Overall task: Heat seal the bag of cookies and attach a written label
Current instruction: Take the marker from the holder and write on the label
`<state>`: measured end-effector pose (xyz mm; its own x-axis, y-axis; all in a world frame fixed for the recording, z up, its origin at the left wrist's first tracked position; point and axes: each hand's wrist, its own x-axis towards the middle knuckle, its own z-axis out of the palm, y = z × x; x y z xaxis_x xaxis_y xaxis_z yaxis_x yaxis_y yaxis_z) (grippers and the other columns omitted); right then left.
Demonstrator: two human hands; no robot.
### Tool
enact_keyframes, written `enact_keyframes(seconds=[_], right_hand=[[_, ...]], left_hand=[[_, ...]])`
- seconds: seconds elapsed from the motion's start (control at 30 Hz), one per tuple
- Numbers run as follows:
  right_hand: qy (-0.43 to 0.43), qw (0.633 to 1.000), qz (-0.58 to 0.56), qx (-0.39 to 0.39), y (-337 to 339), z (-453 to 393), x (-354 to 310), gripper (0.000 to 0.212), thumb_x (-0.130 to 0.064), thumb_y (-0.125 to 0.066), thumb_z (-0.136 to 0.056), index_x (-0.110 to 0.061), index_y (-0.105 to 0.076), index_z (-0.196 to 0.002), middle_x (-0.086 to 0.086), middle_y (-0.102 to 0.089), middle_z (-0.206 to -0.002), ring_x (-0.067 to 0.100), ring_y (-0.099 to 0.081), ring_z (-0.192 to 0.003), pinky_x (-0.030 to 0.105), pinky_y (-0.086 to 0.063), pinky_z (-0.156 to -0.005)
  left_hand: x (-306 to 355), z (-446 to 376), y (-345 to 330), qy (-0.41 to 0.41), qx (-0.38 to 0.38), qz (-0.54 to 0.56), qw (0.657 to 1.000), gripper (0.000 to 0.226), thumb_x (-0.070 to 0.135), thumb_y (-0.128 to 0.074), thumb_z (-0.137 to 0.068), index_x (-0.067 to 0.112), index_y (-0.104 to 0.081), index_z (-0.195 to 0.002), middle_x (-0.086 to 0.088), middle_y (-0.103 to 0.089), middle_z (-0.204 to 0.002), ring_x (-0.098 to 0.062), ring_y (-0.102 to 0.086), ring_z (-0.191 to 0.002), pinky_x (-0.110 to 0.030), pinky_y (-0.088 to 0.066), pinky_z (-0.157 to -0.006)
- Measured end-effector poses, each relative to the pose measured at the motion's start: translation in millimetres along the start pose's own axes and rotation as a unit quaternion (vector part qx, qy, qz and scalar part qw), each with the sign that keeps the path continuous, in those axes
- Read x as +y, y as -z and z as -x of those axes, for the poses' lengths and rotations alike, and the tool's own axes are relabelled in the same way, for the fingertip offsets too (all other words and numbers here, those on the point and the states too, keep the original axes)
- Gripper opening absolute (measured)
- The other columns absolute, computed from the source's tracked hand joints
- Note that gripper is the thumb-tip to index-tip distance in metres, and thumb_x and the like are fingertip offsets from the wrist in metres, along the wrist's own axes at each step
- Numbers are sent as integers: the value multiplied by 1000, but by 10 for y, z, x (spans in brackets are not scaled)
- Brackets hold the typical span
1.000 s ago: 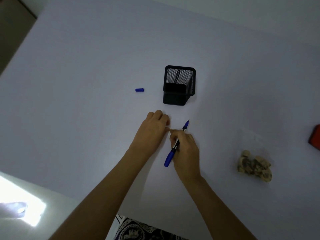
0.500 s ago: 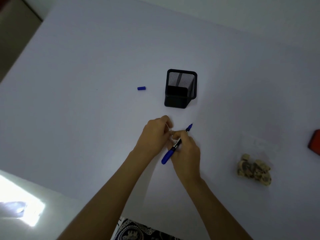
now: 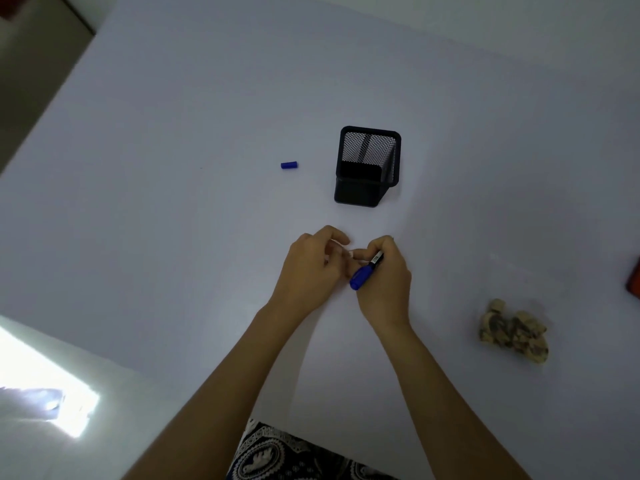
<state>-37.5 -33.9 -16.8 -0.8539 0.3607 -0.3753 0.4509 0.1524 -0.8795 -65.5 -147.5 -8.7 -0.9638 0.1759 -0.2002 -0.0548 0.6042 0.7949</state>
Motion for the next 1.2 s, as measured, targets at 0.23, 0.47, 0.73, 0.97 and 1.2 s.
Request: enact_keyframes(seconds=[0.23, 0.47, 0.73, 0.97, 1.2], right_hand=[[-4, 999, -24, 28, 90, -5, -9, 35, -6, -74, -80, -19, -42, -71, 7, -56, -75, 20, -58, -72, 35, -58, -73], [37, 990, 110, 82, -16, 110, 47, 23, 3, -61, -87, -14, -46, -80, 0, -56, -75, 10, -54, -65, 15, -48, -56], [186, 961, 203, -2, -131, 67, 115, 24, 4, -62, -80, -13, -45, -81, 9, -54, -77, 19, -51, -64, 19, -42, -57], [180, 969, 167, 12, -135, -55, 147, 22, 0, -65, -84, -13, -47, -85, 3, -58, -75, 15, -57, -65, 11, -46, -62], [261, 960, 57, 79, -268, 66, 151, 47, -54, -37, -97, -13, -51, -79, 7, -55, -60, 16, -52, -53, 25, -49, -54]], left_hand=[[-80, 41, 7, -18, -35, 88, 995, 19, 15, -52, -96, 18, -64, -111, 8, -63, -107, 7, -56, -94, -1, -40, -80], [-222, 8, -30, -56, -25, -2, 998, 16, 10, -61, -90, 12, -73, -100, -2, -72, -96, -7, -61, -82, -1, -41, -75], [-376, 9, -70, -137, -4, -74, 988, 15, 6, -66, -86, 4, -70, -100, -11, -60, -91, -9, -50, -75, -9, -41, -67], [-610, 227, -146, -215, 74, -151, 962, 32, 1, -69, -78, 3, -63, -110, -13, -67, -105, -19, -51, -102, -23, -37, -92], [-679, 311, -200, -288, 86, -251, 920, 20, 14, -62, -89, 7, -69, -107, -7, -68, -111, -25, -59, -106, -36, -45, -86]])
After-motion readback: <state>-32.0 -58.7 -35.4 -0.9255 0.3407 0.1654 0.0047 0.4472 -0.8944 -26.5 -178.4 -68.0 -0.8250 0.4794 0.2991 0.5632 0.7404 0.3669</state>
